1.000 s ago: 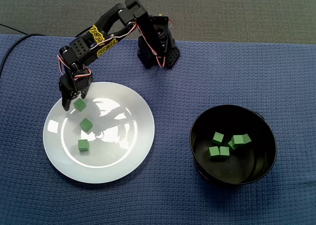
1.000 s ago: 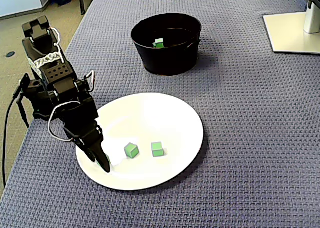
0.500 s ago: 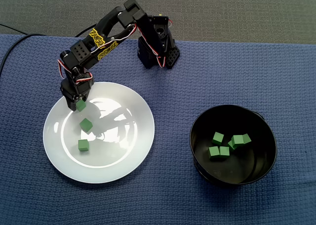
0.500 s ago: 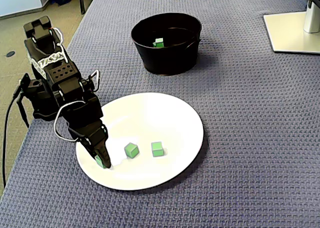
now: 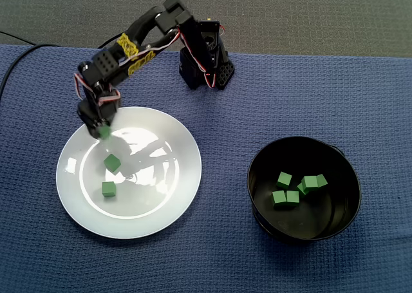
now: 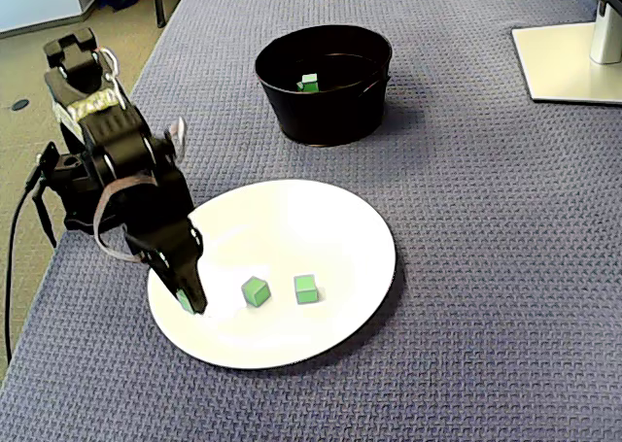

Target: Pick up the items on the white plate and put them in the black container.

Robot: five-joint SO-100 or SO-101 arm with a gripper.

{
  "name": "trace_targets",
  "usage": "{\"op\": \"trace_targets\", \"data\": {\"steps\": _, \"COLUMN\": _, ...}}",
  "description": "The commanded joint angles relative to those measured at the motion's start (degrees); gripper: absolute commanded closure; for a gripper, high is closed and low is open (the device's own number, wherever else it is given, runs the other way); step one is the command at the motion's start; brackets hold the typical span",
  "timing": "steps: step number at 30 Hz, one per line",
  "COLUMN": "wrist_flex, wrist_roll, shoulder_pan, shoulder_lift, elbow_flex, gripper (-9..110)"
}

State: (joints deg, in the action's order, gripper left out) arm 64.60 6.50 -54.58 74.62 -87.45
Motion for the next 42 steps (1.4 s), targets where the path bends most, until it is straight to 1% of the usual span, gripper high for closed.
{"op": "trace_targets", "data": {"steps": 1, "wrist_flex": 1.67, "wrist_roll": -1.67, "shoulder_pan": 1.58, "shoulder_lift": 13.89, "elbow_flex": 10.46, "gripper": 102}}
{"op": "trace_targets", "data": {"steps": 4, "wrist_flex": 2.37, "wrist_roll": 0.35, "shoulder_pan": 7.38, "shoulder_lift": 20.74, "elbow_flex": 18.63, "gripper": 102}}
{"op": "trace_targets", "data": {"steps": 7, "wrist_flex": 1.58, "wrist_roll": 2.99, "shoulder_pan": 16.17, "shoulder_lift": 26.37, "elbow_flex": 26.1, "gripper": 102}}
{"op": "trace_targets", "data": {"steps": 9, "wrist_flex": -1.05, "wrist_roll": 4.48, "shoulder_pan": 23.99, "shoulder_lift": 28.83, "elbow_flex": 29.79, "gripper": 102}}
{"op": "trace_targets", "data": {"steps": 11, "wrist_flex": -7.38, "wrist_roll": 7.12, "shoulder_pan": 33.13, "shoulder_lift": 31.38, "elbow_flex": 30.23, "gripper": 102}}
{"op": "trace_targets", "data": {"steps": 14, "wrist_flex": -18.46, "wrist_roll": 9.67, "shoulder_pan": 48.25, "shoulder_lift": 35.16, "elbow_flex": 26.89, "gripper": 102}}
{"op": "trace_targets", "data": {"steps": 16, "wrist_flex": -23.55, "wrist_roll": 11.25, "shoulder_pan": 58.27, "shoulder_lift": 36.83, "elbow_flex": 23.03, "gripper": 102}}
{"op": "trace_targets", "data": {"steps": 19, "wrist_flex": -30.15, "wrist_roll": 14.15, "shoulder_pan": 73.04, "shoulder_lift": 38.76, "elbow_flex": 12.39, "gripper": 102}}
{"op": "trace_targets", "data": {"steps": 21, "wrist_flex": -35.24, "wrist_roll": 17.14, "shoulder_pan": 80.42, "shoulder_lift": 38.94, "elbow_flex": 3.16, "gripper": 102}}
{"op": "trace_targets", "data": {"steps": 23, "wrist_flex": -35.95, "wrist_roll": 19.07, "shoulder_pan": 85.34, "shoulder_lift": 37.44, "elbow_flex": -3.52, "gripper": 102}}
{"op": "trace_targets", "data": {"steps": 27, "wrist_flex": -37.71, "wrist_roll": 18.28, "shoulder_pan": 89.65, "shoulder_lift": 33.84, "elbow_flex": -14.06, "gripper": 102}}
{"op": "trace_targets", "data": {"steps": 30, "wrist_flex": -36.91, "wrist_roll": 18.02, "shoulder_pan": 91.05, "shoulder_lift": 30.23, "elbow_flex": -18.28, "gripper": 102}}
{"op": "trace_targets", "data": {"steps": 38, "wrist_flex": -31.11, "wrist_roll": 16.17, "shoulder_pan": 90.0, "shoulder_lift": 20.65, "elbow_flex": -18.63, "gripper": 102}}
{"op": "trace_targets", "data": {"steps": 40, "wrist_flex": -30.06, "wrist_roll": 15.38, "shoulder_pan": 89.3, "shoulder_lift": 19.16, "elbow_flex": -17.93, "gripper": 94}}
{"op": "trace_targets", "data": {"steps": 42, "wrist_flex": -29.53, "wrist_roll": 15.03, "shoulder_pan": 88.77, "shoulder_lift": 17.75, "elbow_flex": -17.14, "gripper": 91}}
